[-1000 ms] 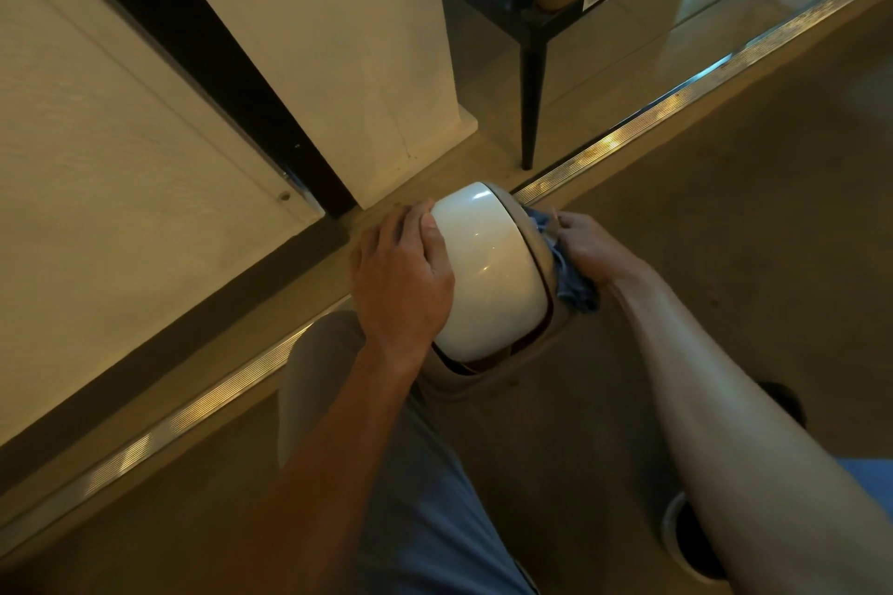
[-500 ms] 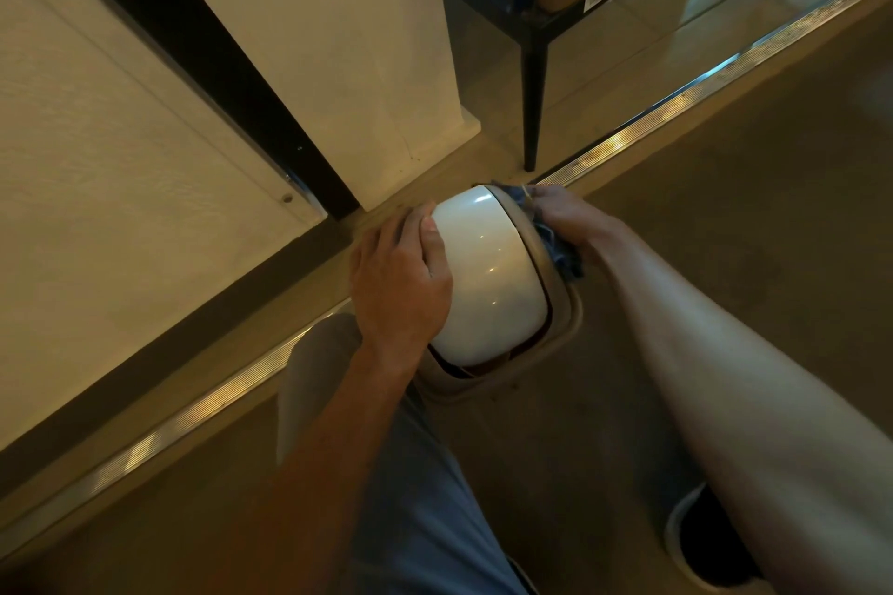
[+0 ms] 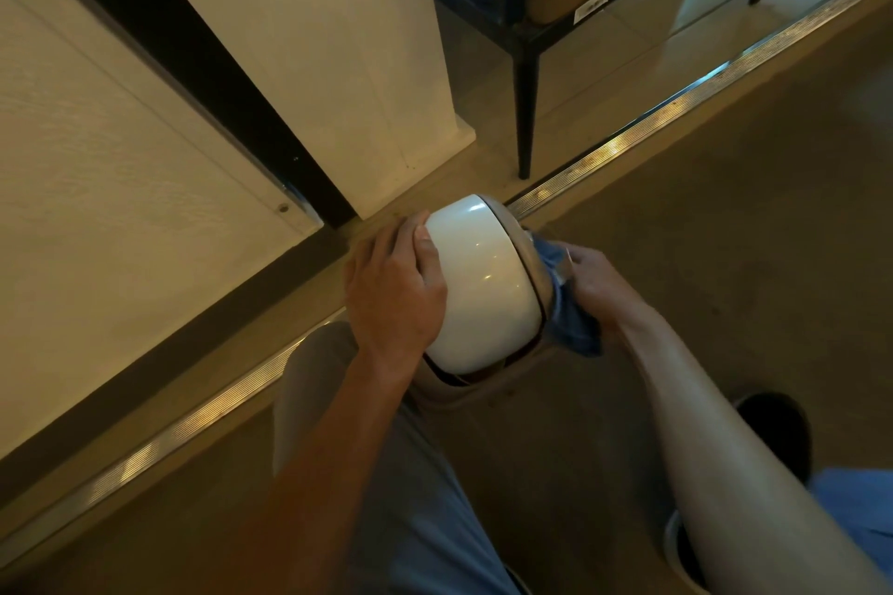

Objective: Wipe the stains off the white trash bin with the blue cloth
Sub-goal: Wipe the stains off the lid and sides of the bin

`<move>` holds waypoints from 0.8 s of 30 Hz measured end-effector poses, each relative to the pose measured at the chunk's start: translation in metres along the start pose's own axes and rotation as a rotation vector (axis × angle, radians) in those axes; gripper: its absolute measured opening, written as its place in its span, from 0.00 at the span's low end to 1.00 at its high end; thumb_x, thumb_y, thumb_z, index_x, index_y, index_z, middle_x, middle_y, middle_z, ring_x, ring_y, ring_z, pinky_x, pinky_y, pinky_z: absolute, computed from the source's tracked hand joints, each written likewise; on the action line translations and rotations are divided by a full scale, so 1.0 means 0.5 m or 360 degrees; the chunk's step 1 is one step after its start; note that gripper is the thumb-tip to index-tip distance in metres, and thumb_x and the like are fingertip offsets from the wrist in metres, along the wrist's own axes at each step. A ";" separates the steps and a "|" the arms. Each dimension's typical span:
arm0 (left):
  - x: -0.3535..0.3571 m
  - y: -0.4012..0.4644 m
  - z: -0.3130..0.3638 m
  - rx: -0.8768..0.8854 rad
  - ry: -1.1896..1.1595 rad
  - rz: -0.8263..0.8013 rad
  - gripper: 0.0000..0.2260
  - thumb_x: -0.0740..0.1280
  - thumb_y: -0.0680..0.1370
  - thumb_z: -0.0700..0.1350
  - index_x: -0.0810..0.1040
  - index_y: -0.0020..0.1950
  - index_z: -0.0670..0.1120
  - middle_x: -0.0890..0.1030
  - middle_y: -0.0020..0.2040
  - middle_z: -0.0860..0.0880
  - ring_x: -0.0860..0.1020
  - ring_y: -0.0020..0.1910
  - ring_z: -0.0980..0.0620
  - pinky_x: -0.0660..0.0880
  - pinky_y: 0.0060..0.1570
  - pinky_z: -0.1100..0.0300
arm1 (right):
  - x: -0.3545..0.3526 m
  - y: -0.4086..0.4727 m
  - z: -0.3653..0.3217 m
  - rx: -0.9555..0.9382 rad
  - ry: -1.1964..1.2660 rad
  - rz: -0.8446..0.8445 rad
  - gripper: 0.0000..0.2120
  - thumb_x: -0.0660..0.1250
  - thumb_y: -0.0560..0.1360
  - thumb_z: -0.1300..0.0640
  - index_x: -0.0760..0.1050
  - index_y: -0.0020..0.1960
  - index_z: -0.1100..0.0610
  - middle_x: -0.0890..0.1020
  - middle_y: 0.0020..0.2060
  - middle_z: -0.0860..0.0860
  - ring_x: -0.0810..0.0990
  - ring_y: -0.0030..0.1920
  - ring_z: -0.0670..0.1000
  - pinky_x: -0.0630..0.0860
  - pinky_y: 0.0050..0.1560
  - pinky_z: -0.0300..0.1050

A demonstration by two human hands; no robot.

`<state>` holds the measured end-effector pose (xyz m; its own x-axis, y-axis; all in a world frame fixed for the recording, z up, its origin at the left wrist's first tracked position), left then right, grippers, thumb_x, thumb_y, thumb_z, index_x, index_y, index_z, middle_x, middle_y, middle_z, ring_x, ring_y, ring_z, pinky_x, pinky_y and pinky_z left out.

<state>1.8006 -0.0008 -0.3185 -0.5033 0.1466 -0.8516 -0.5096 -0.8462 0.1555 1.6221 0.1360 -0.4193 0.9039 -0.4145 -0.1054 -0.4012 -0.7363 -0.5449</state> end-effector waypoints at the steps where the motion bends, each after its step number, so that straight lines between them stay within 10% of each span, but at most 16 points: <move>1: 0.000 0.000 -0.001 -0.0003 -0.0004 -0.0008 0.21 0.51 0.86 0.53 0.75 0.73 0.51 0.79 0.67 0.50 0.75 0.65 0.49 0.74 0.62 0.44 | 0.000 0.013 -0.017 -0.0010 -0.0010 -0.0006 0.08 0.62 0.84 0.54 0.79 0.57 0.45 0.84 0.48 0.50 0.86 0.43 0.46 0.79 0.43 0.42; 5: 0.000 0.001 0.000 -0.0016 -0.0016 -0.0017 0.21 0.51 0.86 0.53 0.75 0.73 0.50 0.79 0.67 0.50 0.75 0.66 0.49 0.74 0.63 0.44 | 0.001 0.025 -0.039 -0.0032 0.0002 -0.0037 0.08 0.61 0.84 0.55 0.79 0.54 0.48 0.84 0.46 0.51 0.85 0.37 0.42 0.77 0.33 0.33; 10: 0.002 0.002 -0.001 -0.0023 0.0011 -0.0023 0.21 0.51 0.86 0.53 0.75 0.73 0.50 0.80 0.67 0.50 0.75 0.66 0.48 0.74 0.63 0.44 | 0.004 -0.047 0.059 0.0047 0.0317 0.0092 0.13 0.63 0.83 0.56 0.79 0.65 0.46 0.84 0.55 0.52 0.85 0.52 0.52 0.79 0.50 0.49; 24: -0.002 -0.001 0.009 -0.0034 0.0058 -0.0069 0.18 0.54 0.87 0.50 0.75 0.73 0.49 0.78 0.69 0.49 0.74 0.68 0.48 0.72 0.65 0.44 | 0.002 0.040 -0.052 -0.0110 -0.0004 0.0049 0.11 0.65 0.82 0.58 0.78 0.63 0.49 0.83 0.54 0.53 0.84 0.52 0.50 0.79 0.48 0.46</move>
<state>1.7984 0.0019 -0.3155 -0.4553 0.1648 -0.8749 -0.5149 -0.8504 0.1078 1.6113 0.1071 -0.4089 0.8913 -0.4362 -0.1235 -0.4380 -0.7585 -0.4826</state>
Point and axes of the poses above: each hand's wrist, its own y-axis towards the middle knuckle, its own x-axis out of the palm, z = x × y, the point moved 9 cm from there along y, towards the middle knuckle
